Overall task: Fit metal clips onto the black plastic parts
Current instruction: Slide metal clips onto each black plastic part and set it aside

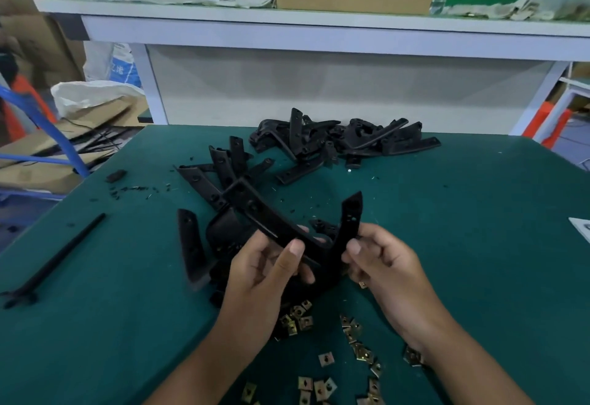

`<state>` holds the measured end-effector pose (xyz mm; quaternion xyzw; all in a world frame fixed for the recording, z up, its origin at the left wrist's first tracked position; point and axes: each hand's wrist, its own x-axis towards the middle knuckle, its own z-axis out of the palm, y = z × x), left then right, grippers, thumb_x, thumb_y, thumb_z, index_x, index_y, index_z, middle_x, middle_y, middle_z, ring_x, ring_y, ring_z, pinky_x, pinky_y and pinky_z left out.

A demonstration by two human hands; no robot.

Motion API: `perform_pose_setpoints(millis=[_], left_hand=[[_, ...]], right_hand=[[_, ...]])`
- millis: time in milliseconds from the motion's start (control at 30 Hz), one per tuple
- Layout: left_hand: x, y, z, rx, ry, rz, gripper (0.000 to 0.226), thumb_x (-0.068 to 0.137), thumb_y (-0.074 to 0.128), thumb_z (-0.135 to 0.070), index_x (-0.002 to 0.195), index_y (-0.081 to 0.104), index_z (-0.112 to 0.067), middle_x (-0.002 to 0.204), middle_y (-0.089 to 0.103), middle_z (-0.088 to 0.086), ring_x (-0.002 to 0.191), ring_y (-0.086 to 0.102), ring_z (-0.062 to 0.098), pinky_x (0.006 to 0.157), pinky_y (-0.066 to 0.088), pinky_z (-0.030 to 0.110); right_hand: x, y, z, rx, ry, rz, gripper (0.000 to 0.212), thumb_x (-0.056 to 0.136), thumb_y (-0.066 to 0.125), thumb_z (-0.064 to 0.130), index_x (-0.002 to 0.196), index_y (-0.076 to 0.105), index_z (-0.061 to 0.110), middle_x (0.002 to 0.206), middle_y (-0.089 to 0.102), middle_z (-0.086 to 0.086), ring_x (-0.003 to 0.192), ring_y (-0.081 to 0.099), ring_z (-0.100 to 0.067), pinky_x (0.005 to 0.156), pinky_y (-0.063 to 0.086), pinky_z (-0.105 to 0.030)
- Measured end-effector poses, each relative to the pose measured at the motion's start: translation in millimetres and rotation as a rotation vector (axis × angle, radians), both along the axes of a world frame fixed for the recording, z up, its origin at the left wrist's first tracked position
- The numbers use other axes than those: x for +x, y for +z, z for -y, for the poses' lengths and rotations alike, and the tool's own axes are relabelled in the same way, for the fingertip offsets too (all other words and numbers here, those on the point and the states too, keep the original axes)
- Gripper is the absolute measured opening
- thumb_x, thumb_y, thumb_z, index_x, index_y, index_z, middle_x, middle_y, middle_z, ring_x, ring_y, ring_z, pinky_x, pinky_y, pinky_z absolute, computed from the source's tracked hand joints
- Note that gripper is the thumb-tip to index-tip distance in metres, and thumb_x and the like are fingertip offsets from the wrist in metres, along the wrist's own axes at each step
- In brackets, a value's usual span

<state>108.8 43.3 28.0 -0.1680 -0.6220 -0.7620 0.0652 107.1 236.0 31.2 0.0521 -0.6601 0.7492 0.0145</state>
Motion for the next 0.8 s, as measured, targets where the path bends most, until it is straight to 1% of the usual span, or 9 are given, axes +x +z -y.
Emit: perform_pose_setpoints(millis=[100,167,300,400,467,533,633,733,800], left_hand=[[0.9,0.1,-0.6,0.090,-0.135,0.030,0.036,0.099,0.058,-0.041,0.108,0.075,-0.011,0.119,0.071,0.015,0.107,0.068,0.034,0.090,0.055,0.036],[-0.4,0.6,-2.9,0.218,-0.188,0.163,0.034,0.099,0.053,-0.029,0.097,0.079,-0.008,0.124,0.070,0.016,0.121,0.063,0.034,0.091,0.056,0.037],[-2.7,2.0,-10.2,0.262,-0.247,0.449,0.011,0.080,0.074,-0.016,0.086,0.069,-0.007,0.117,0.072,0.014,0.097,0.073,0.021,0.078,0.060,0.032],[1.4,-2.2,-12.2,0.270,-0.335,0.573,0.052,0.072,0.085,-0.005,0.119,0.062,-0.004,0.123,0.070,0.017,0.102,0.073,0.020,0.075,0.059,0.025],[5.2,0.7,-13.5,0.310,-0.423,0.557,0.053,0.080,0.079,-0.001,0.130,0.062,-0.009,0.129,0.067,0.018,0.115,0.067,0.024,0.084,0.056,0.025],[6.4,1.3,-12.3,0.282,-0.406,0.512,0.044,0.083,0.072,-0.006,0.125,0.067,-0.015,0.128,0.066,0.020,0.111,0.064,0.026,0.085,0.056,0.029],[6.9,6.6,-10.3,0.245,-0.356,0.497,0.025,0.093,0.071,-0.023,0.118,0.072,-0.022,0.121,0.070,0.013,0.106,0.067,0.023,0.083,0.056,0.032],[11.1,9.5,-11.0,0.193,-0.381,0.460,0.019,0.093,0.066,-0.034,0.105,0.075,-0.023,0.089,0.074,-0.004,0.074,0.070,0.008,0.064,0.055,0.022],[13.1,6.4,-13.1,0.192,-0.370,0.401,0.018,0.090,0.068,-0.033,0.100,0.073,-0.020,0.087,0.071,-0.001,0.072,0.067,0.010,0.065,0.054,0.021]], right_hand=[[-4.7,3.1,0.0,-0.169,-0.038,0.042,0.020,0.087,0.065,0.026,0.102,0.077,0.023,0.095,0.069,-0.008,0.086,0.057,-0.023,0.079,0.046,-0.037],[-6.3,5.4,-0.3,-0.252,-0.039,0.054,0.022,0.088,0.061,0.020,0.101,0.078,0.025,0.102,0.070,-0.012,0.092,0.060,-0.025,0.081,0.050,-0.037],[-2.1,9.5,-3.1,-0.273,0.095,0.049,0.028,0.086,0.066,0.005,0.105,0.077,0.022,0.108,0.074,-0.010,0.097,0.070,-0.021,0.078,0.058,-0.029],[1.0,9.2,0.6,-0.217,0.155,0.061,0.033,0.086,0.074,0.012,0.117,0.073,0.023,0.107,0.071,-0.015,0.099,0.067,-0.027,0.087,0.055,-0.036],[1.4,10.7,3.5,-0.245,0.127,0.079,0.024,0.082,0.080,0.020,0.106,0.074,0.025,0.096,0.071,-0.015,0.089,0.067,-0.025,0.080,0.055,-0.031],[0.4,12.6,2.6,-0.263,0.092,0.082,0.014,0.079,0.078,0.018,0.090,0.076,0.025,0.089,0.074,-0.010,0.081,0.069,-0.017,0.071,0.056,-0.022],[-0.2,17.6,-3.7,-0.331,0.098,0.108,0.017,0.072,0.079,0.023,0.088,0.080,0.024,0.093,0.076,-0.007,0.083,0.072,-0.013,0.075,0.059,-0.023],[-0.5,21.9,-7.3,-0.390,0.124,0.134,0.019,0.073,0.077,0.020,0.092,0.081,0.023,0.095,0.076,-0.005,0.078,0.069,-0.008,0.074,0.059,-0.021],[-0.6,22.5,-8.0,-0.390,0.142,0.139,0.020,0.079,0.073,0.016,0.096,0.081,0.023,0.096,0.076,-0.004,0.080,0.069,-0.008,0.077,0.058,-0.023]])
